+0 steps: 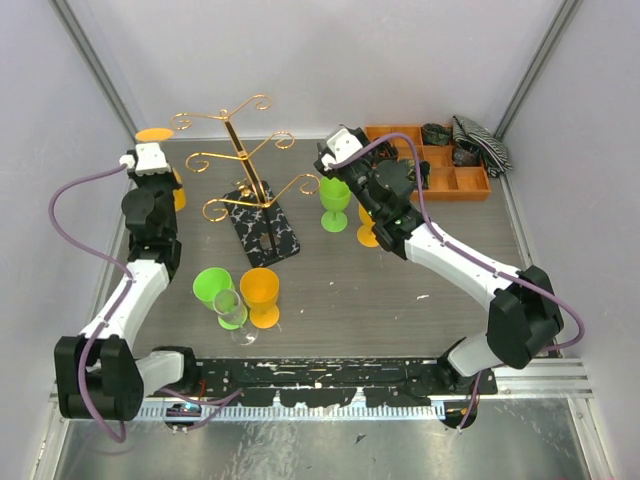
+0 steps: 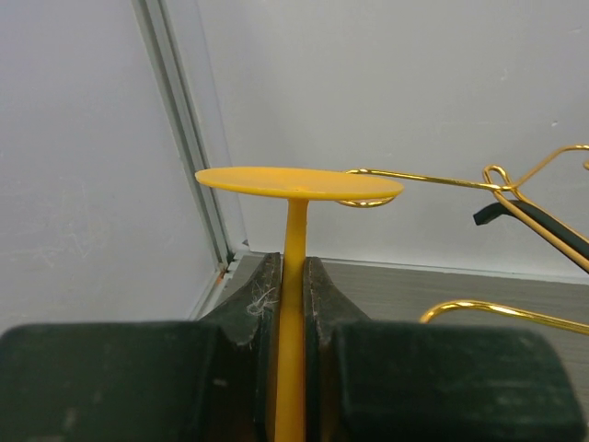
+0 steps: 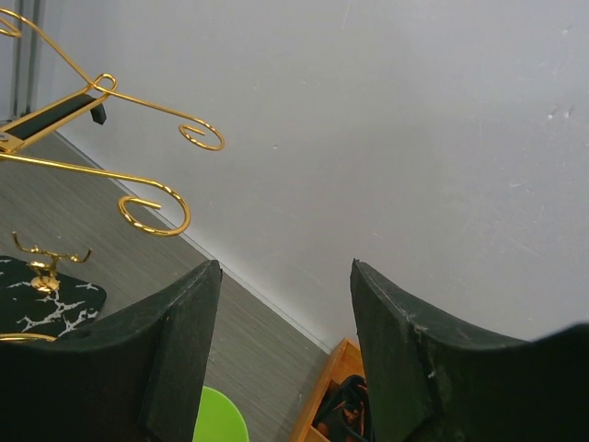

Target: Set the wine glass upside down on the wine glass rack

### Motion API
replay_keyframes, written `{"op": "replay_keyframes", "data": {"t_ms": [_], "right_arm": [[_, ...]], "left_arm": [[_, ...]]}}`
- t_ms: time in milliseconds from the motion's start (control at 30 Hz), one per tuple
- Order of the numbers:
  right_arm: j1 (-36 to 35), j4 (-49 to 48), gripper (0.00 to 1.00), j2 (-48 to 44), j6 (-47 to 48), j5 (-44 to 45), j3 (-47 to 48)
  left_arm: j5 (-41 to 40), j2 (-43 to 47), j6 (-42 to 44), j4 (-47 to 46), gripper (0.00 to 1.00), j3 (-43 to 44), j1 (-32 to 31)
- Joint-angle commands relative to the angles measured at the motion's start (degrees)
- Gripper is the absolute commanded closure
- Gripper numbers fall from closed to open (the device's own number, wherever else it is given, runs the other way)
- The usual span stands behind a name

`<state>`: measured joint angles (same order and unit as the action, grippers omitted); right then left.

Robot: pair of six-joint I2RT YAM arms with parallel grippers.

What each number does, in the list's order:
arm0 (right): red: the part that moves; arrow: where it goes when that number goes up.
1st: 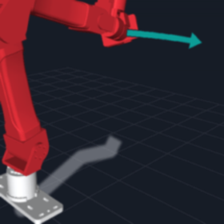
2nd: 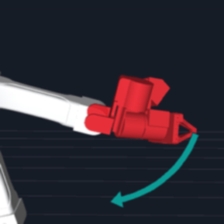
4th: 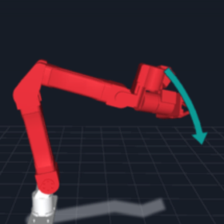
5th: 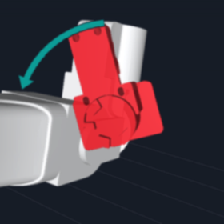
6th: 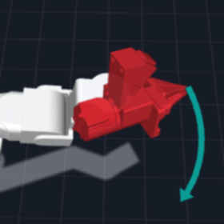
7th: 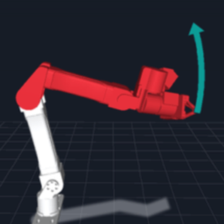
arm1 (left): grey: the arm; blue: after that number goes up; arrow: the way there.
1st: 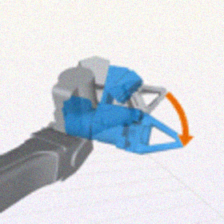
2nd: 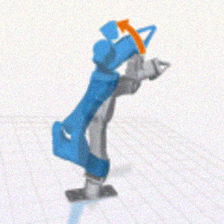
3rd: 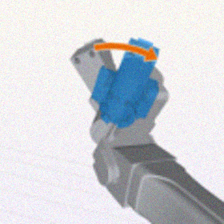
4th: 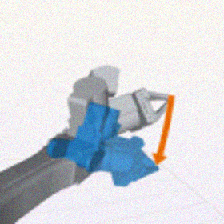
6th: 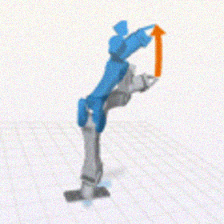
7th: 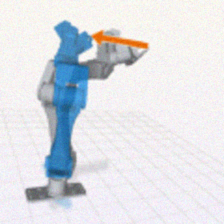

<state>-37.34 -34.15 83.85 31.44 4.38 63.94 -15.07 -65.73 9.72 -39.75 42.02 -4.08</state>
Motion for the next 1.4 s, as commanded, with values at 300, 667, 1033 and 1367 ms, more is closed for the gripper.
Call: {"op": "replay_keyframes", "data": {"t_ms": [300, 667, 1033, 1367], "right_arm": [[0.1, -0.8, 0.37, -3.3, 1.1, 0.2, -0.9], [0.2, 1.6, 0.41, -2.7, 2.2, -1.5, -0.1], [0.2, 2.6, 0.41, -1.4, 3.1, 0.0, 0.8], [0.2, 3.8, 0.41, 0.1, 3.6, 0.4, 2.2]], "left_arm": [[20.4, -10.6, -9.8, -12.8, 1.00, -0.8, 6.0], [31.1, -24.8, -14.9, -31.8, 1.00, 0.4, 6.6], [32.1, -33.3, -19.5, -42.3, 1.00, 4.1, 6.5], [30.7, -37.5, -18.2, -42.3, 1.00, 9.1, 6.6]]}}
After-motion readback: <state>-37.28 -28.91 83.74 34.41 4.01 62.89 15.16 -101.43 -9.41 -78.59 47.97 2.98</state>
